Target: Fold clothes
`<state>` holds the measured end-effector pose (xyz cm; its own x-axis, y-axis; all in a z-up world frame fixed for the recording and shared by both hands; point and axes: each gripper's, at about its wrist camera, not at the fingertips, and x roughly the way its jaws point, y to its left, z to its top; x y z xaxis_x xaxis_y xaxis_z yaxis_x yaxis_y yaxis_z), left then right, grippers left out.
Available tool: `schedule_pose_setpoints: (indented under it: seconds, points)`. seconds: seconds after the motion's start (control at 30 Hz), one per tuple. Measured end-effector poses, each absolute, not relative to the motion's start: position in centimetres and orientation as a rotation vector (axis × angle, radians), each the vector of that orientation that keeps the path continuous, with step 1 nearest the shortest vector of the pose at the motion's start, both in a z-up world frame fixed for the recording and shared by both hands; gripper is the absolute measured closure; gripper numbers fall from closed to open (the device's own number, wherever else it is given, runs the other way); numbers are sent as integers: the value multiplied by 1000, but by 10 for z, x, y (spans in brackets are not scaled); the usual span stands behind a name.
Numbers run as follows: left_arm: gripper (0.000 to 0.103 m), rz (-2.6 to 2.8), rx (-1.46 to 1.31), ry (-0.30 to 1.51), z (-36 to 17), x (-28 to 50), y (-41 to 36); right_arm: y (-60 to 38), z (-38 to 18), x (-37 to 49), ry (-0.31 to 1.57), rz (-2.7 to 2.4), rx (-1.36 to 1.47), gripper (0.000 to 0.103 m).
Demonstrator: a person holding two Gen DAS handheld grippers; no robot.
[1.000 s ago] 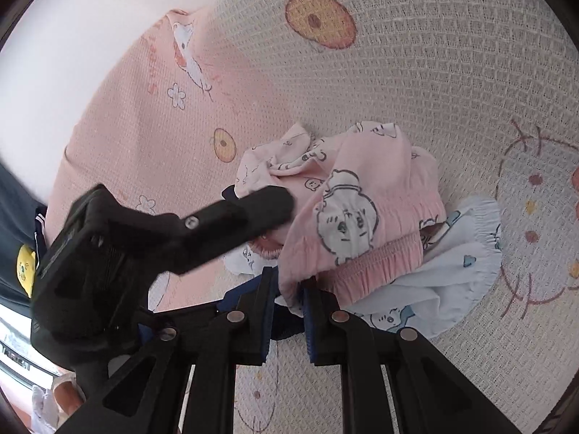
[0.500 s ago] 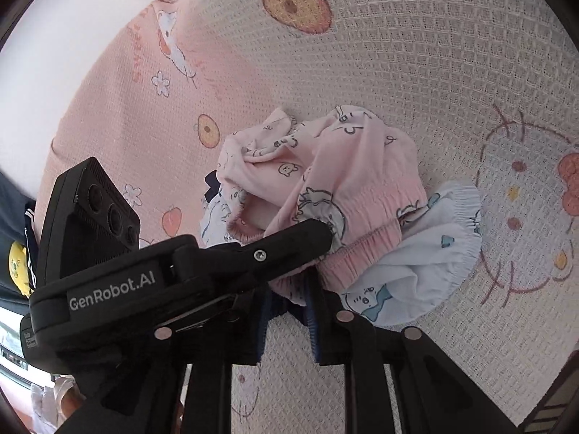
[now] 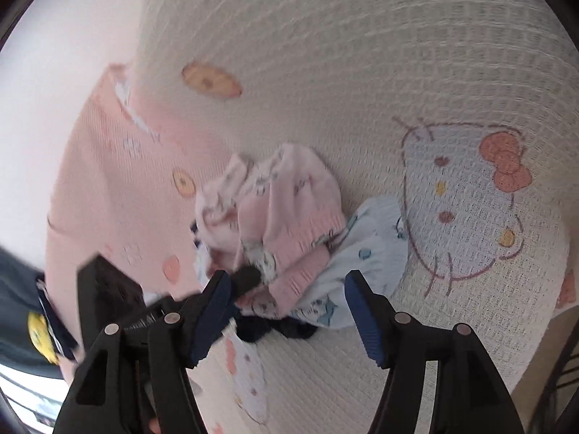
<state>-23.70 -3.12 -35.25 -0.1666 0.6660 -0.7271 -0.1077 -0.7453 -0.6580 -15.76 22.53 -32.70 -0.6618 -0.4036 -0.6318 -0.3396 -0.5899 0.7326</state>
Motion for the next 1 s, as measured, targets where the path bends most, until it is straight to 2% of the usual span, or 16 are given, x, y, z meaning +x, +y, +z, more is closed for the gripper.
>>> schedule_pose_setpoints:
  seconds: [0.27,0.4,0.5,0.67,0.73,0.8,0.87,0.93,1.0]
  points:
    - [80,1965,-1593,-631,-349,-231,-38,220,-374,-176,-1922,-2067,1037,33]
    - [80,1952,-1609,-654,-352,-226,-42,229,-386,-166,-2086,-2006,906,35]
    - [80,1930,-1612,-689,-353,-221,-47,234,-388,-164,-2130,-2006,864,47]
    - [80,1942,-1606,-665,-351,-237,-12,232,-380,-174,-2115,-2050,796,53]
    - [80,1953,-1605,-643,-343,-238,-1,230,-377,-178,-2092,-2066,831,63]
    - [80,1966,-1603,-623,-338,-246,18,226,-384,-181,-2106,-2075,860,82]
    - [80,1986,-1607,-611,-332,-255,29,223,-392,-179,-2113,-2052,904,91]
    - [80,1996,-1595,-610,-328,-253,31,223,-390,-178,-2074,-2068,898,91]
    - [80,1988,-1593,-622,-324,-254,33,222,-377,-181,-1958,-2164,928,92]
